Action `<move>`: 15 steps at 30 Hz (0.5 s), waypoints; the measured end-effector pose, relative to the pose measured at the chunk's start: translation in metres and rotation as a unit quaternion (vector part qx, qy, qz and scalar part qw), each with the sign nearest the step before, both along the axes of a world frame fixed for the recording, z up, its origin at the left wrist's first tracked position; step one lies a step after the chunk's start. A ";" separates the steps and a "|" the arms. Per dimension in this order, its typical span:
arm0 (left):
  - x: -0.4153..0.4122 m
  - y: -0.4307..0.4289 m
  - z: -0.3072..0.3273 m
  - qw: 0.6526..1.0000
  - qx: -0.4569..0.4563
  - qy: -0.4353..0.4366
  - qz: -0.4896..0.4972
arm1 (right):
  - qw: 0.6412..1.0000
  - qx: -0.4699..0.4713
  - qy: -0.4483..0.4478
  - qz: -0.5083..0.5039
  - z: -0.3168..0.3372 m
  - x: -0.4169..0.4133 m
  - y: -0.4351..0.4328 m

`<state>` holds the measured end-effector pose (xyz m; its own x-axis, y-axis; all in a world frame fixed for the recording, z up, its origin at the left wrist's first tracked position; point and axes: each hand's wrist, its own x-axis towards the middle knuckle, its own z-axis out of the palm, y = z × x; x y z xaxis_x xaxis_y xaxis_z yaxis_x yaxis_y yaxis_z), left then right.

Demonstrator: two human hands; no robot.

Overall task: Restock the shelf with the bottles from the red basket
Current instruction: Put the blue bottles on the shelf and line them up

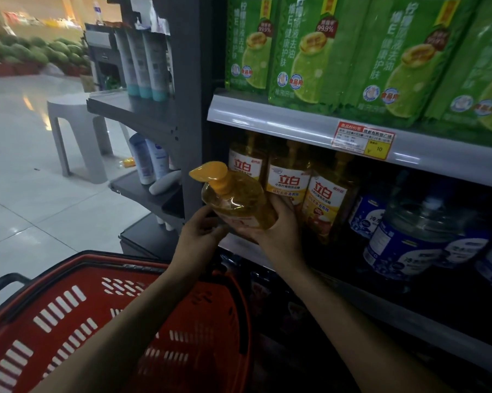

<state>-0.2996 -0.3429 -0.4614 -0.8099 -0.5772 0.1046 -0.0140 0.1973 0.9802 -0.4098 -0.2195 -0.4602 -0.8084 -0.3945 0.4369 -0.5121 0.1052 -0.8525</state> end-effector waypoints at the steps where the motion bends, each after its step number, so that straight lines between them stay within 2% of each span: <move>1: 0.001 0.005 0.006 1.000 0.018 0.012 -0.008 | 1.000 -0.001 0.004 0.011 0.003 0.004 0.004; 4: 0.005 0.016 0.016 0.998 0.030 0.044 -0.023 | 1.000 0.000 -0.003 0.023 0.008 0.016 0.018; 6: 0.009 0.021 0.018 0.998 0.014 0.054 -0.039 | 0.999 0.007 -0.040 0.029 0.010 0.024 0.028; 11: 0.014 0.034 0.012 0.995 -0.045 0.020 -0.085 | 0.991 0.026 -0.126 0.044 0.005 0.025 0.054; 15: 0.014 0.056 0.012 0.991 -0.077 0.002 -0.111 | 0.979 0.003 -0.202 0.033 -0.003 0.023 0.076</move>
